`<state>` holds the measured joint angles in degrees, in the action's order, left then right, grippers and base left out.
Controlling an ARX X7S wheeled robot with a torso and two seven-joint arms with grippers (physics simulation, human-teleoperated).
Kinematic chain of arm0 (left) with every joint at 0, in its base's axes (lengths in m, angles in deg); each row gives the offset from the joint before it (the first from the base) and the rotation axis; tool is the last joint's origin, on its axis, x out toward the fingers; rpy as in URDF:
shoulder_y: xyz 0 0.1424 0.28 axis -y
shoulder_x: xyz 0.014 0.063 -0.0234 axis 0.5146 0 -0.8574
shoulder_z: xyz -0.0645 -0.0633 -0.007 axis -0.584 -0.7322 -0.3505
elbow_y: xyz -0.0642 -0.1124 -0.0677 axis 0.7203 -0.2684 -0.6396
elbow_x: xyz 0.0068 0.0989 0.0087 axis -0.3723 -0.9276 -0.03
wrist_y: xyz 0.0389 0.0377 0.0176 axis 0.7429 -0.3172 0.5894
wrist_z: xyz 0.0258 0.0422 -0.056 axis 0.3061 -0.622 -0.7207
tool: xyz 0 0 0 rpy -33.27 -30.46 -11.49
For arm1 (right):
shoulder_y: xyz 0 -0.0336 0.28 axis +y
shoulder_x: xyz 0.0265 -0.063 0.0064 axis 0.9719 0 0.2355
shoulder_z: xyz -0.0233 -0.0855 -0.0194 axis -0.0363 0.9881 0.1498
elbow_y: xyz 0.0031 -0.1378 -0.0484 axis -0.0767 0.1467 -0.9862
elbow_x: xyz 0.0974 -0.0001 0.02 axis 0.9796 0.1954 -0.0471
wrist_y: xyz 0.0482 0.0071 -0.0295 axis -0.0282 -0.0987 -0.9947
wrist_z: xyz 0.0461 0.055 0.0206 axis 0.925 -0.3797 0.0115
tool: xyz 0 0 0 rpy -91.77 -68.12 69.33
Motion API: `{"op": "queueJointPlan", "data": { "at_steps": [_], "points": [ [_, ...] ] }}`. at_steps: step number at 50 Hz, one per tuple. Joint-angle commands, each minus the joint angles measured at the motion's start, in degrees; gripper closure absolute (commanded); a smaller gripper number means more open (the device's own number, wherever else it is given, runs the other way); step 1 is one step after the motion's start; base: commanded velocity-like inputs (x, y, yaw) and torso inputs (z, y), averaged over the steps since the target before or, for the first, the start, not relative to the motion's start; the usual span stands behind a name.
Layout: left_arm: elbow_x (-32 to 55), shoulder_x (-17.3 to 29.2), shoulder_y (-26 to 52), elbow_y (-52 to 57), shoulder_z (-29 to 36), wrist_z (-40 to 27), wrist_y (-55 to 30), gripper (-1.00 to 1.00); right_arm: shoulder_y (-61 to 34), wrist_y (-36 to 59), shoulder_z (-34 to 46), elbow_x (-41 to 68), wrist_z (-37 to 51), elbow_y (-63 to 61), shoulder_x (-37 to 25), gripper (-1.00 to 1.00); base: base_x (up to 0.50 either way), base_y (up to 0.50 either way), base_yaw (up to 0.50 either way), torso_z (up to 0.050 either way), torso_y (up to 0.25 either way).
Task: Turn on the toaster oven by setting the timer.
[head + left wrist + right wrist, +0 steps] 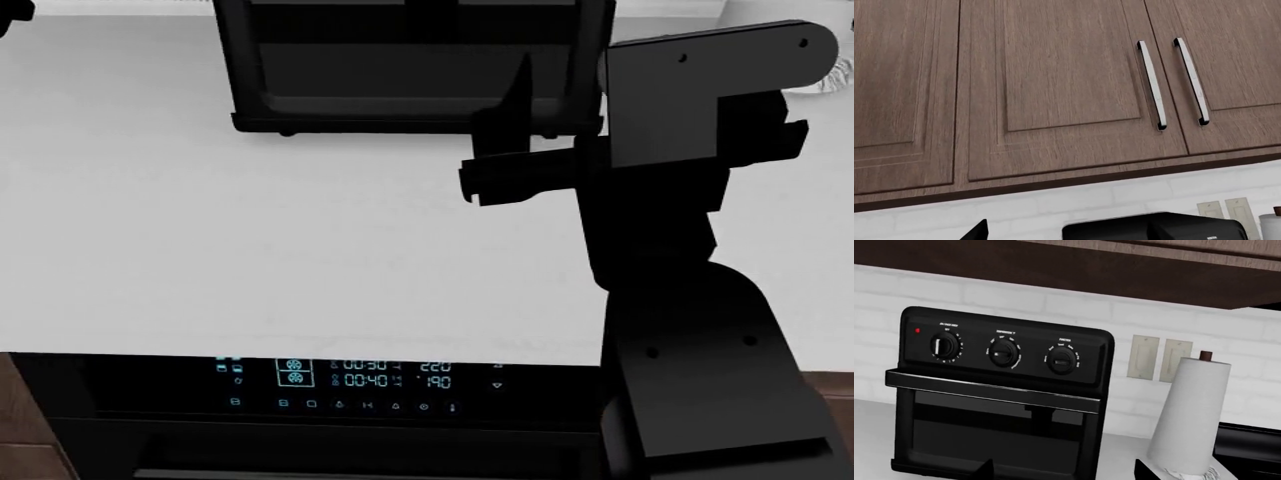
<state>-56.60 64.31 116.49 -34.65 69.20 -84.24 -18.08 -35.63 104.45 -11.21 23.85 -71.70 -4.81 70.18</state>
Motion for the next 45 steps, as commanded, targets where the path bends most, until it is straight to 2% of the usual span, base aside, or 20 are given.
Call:
{"op": "queueJointPlan", "data": {
  "at_steps": [1, 35, 45],
  "points": [
    [0.16, 0.11, 0.16, -0.12, 0.38, -0.15, 0.10, -1.00, 0.27, 0.15, -0.27, 0.59, 0.20, -0.54, -0.28, -1.00, 0.00, 0.50, 0.00, 0.000, 0.000],
    [0.80, 0.33, 0.02, -0.51, 0.80, -0.72, 0.47, -1.00, 1.18, -0.55, -0.93, 1.98, 1.15, -0.63, -0.81, -1.00, 0.00, 0.50, 0.00, 0.000, 0.000],
    [0.87, 0.33, -0.11, -0.68, 1.18, -0.89, 0.75, -1.00, 1.88, -0.70, -2.02, 2.42, 2.07, -1.27, -0.83, -1.00, 0.00, 0.00, 0.00, 0.000, 0.000]
  ]
}}
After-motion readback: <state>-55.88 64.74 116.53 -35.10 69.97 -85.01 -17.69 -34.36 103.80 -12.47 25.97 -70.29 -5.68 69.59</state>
